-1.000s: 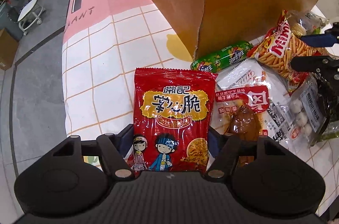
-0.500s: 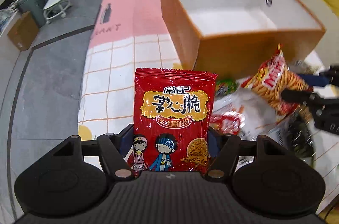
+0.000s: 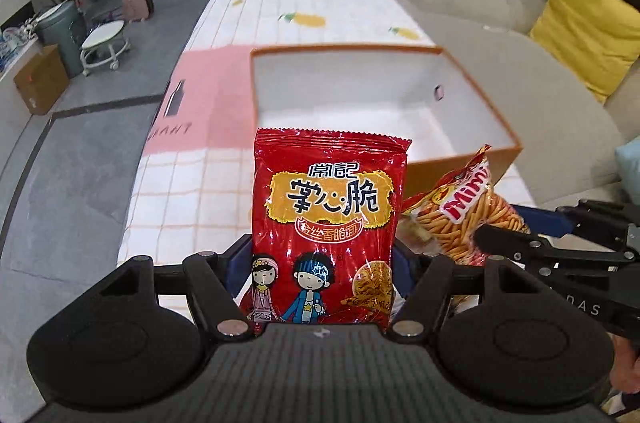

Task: Organize snacks
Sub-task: 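Lift both bags and carry them over the open orange box, then open both tools to drop the two bags into the box, then withdraw both tools from the box back toward the snack pile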

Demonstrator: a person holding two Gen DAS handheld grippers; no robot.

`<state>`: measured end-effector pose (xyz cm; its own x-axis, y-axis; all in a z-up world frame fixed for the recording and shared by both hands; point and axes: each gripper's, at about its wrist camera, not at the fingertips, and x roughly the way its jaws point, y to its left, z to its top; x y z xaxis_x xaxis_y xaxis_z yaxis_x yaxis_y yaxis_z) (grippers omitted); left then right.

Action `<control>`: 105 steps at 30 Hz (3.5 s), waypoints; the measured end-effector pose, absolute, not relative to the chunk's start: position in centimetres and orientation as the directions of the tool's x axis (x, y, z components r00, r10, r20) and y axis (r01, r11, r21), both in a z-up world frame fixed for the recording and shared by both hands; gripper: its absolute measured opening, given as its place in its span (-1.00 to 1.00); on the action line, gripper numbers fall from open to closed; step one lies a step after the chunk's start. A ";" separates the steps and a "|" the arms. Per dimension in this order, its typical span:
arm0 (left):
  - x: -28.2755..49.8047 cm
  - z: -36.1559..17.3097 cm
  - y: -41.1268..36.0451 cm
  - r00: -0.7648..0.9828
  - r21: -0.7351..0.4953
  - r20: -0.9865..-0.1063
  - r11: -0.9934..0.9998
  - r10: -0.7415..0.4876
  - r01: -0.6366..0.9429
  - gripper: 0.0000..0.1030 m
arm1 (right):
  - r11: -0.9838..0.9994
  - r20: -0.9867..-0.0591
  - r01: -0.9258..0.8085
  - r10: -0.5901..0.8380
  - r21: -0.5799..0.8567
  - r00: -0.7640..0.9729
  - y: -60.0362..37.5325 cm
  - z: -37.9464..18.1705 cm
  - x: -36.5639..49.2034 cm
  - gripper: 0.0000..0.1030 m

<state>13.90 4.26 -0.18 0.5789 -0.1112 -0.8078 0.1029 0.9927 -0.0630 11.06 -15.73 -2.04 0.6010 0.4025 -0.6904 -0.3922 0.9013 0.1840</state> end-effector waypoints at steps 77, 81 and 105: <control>30.1 -5.6 -0.5 0.362 0.199 -0.924 0.962 0.122 0.185 0.70 | 0.947 -0.905 -0.212 0.298 0.241 0.304 -14.1 -9.4 29.8 0.10; 29.5 -4.7 -0.1 0.367 0.184 -0.923 0.971 0.118 0.150 0.70 | 0.955 -0.904 -0.205 0.275 0.216 0.326 -13.9 -8.6 29.3 0.38; 17.5 1.6 0.7 0.577 0.045 -0.815 0.999 0.045 -0.014 0.70 | 0.959 -0.748 -0.249 0.265 0.137 0.609 -17.0 0.9 18.1 0.66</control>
<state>17.54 0.70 1.58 0.5773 0.0449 -0.8153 -0.0136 0.9989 0.0454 18.05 -17.05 0.90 0.6086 0.2651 -0.7479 -0.2493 0.9587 0.1370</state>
